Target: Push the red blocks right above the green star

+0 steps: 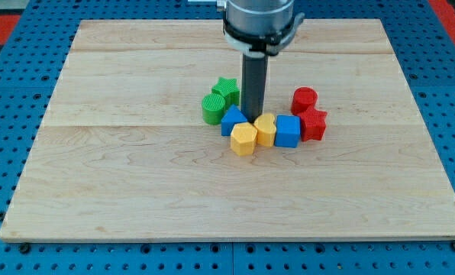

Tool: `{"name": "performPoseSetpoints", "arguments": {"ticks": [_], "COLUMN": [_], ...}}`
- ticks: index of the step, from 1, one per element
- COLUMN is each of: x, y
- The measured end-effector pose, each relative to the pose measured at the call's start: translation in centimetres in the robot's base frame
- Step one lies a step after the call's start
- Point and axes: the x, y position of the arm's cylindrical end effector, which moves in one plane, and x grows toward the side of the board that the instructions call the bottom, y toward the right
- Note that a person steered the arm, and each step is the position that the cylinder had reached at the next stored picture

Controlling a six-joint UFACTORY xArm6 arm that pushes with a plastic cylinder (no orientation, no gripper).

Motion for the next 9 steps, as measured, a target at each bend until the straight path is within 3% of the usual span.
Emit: {"name": "performPoseSetpoints", "arguments": {"ticks": [1,2,3,4,7,8,9], "x": [-4.4,-3.1,2.4,4.0,1.7,-1.0,-3.9], "y": [0.9,1.4,3.2,8.6,15.3,13.7,6.1]}}
